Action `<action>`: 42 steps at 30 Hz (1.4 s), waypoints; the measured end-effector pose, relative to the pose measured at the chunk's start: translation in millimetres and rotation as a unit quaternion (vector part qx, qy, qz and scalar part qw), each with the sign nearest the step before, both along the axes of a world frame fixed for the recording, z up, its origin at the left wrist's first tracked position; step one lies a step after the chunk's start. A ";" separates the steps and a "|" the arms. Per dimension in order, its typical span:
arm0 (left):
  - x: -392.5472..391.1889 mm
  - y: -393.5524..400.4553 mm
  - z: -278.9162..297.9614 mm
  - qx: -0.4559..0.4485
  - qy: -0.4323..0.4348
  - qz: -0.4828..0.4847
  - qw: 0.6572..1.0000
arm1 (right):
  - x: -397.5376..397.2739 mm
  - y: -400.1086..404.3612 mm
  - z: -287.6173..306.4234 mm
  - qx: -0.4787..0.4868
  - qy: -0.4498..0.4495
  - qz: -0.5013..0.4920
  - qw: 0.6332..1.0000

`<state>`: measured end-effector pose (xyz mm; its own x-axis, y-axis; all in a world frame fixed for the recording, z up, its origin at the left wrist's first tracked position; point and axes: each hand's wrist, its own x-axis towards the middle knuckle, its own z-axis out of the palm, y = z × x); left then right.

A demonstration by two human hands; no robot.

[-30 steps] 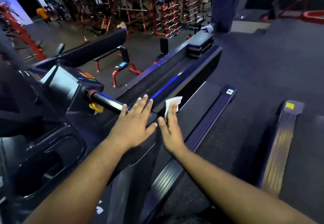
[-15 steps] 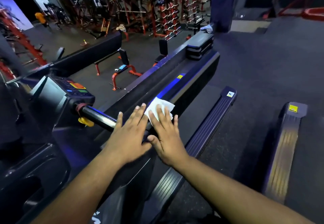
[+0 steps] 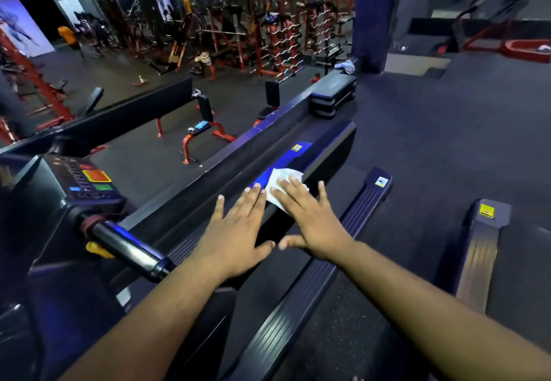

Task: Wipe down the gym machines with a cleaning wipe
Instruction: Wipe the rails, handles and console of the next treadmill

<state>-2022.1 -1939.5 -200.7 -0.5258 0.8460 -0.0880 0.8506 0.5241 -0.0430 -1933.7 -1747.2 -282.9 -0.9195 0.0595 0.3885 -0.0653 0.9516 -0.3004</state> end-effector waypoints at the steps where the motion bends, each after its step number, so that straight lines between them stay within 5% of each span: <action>1: -0.3 9.0 0.0 -0.006 -0.002 -0.003 1.000 | -3.0 14.1 1.8 0.006 -0.004 -0.010 1.000; 6: -6.1 60.7 1.8 -0.014 -0.017 0.002 1.000 | -29.4 117.9 21.2 -0.102 -0.054 -0.165 0.980; 17: -30.1 190.2 6.6 0.092 -0.134 0.094 0.982 | -38.5 186.5 34.3 -0.094 -0.045 -0.128 0.986; 25: -57.3 287.0 7.2 0.215 -0.229 0.175 0.933 | -37.2 233.3 48.7 -0.189 0.026 -0.039 0.981; 31: -82.7 342.3 13.2 0.360 -0.396 0.131 0.835 | -51.6 276.7 63.7 -0.205 0.063 -0.051 0.975; 37: -108.9 426.1 26.3 0.394 -0.505 0.061 0.765 | -69.6 336.5 76.9 -0.196 0.102 -0.066 0.973; 42: -118.3 508.6 42.9 0.336 -0.509 0.031 0.792 | -61.8 410.5 89.0 -0.208 0.135 -0.146 0.958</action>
